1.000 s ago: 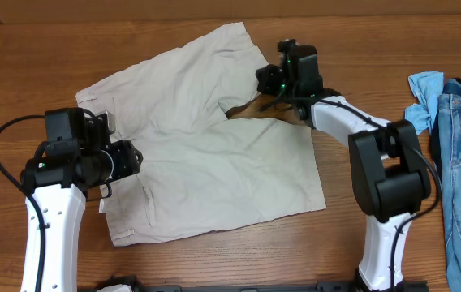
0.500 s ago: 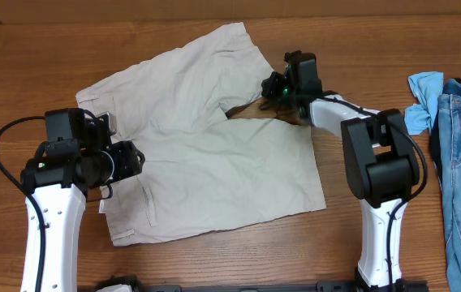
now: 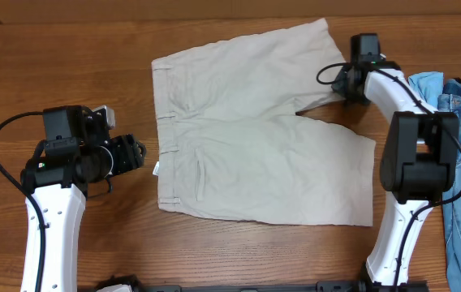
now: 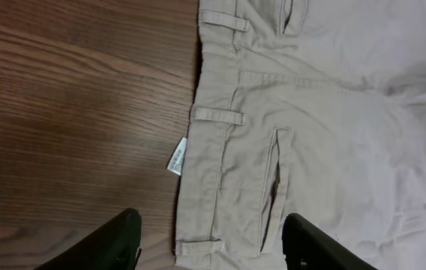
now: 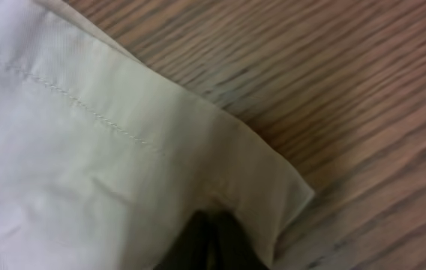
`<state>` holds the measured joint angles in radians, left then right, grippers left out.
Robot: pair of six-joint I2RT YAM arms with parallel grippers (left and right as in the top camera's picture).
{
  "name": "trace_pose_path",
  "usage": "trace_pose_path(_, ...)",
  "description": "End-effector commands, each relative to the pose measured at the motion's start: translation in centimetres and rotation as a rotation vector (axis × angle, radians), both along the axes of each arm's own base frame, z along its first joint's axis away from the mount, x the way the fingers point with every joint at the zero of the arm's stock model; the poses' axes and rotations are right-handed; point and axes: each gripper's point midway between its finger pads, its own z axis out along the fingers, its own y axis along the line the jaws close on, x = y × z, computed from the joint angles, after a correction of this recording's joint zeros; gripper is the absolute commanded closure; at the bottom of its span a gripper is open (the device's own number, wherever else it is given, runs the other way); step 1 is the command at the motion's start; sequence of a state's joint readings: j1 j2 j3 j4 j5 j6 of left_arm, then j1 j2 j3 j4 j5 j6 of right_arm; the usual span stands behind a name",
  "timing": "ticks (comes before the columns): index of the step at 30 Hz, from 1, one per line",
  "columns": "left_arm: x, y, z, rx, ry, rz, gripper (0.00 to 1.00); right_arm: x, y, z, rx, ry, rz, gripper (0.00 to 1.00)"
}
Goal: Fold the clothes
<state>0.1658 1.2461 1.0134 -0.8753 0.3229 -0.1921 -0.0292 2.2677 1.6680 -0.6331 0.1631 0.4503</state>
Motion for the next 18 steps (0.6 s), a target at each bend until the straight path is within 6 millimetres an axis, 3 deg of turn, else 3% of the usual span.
trace_pose_path(1,0.5,-0.4,0.7,-0.015,-0.024,-0.012,0.34,-0.9,1.9,-0.5,0.096,0.056,0.143,0.67)
trace_pose_path(4,0.0,-1.7,0.2,-0.018,0.008,-0.054,0.32,0.2,4.1,6.0,0.199,-0.082,0.203,0.52)
trace_pose_path(5,-0.4,-2.1,-0.2,-0.020,0.034,-0.065,0.29,0.3,4.6,8.7,0.222,-0.132,0.223,0.42)
trace_pose_path(6,-1.0,-2.6,-0.8,-0.036,0.079,-0.053,0.17,0.1,5.0,10.9,0.235,-0.168,0.235,0.33)
trace_pose_path(8,-1.8,-3.0,-2.0,-0.068,0.158,-0.016,0.16,-0.7,5.3,15.2,0.244,-0.232,0.254,0.21)
trace_pose_path(11,-3.3,-3.2,-4.3,-0.098,0.279,0.037,0.20,-3.4,5.5,20.4,0.236,-0.276,0.260,0.19)
trace_pose_path(15,-6.0,-3.4,-8.1,-0.128,0.443,0.105,0.20,-7.3,5.7,24.5,0.236,-0.285,0.262,0.18)
trace_pose_path(18,-7.2,-4.2,-10.7,-0.174,0.497,0.101,0.25,-9.8,6.0,26.2,0.251,-0.277,0.269,0.18)
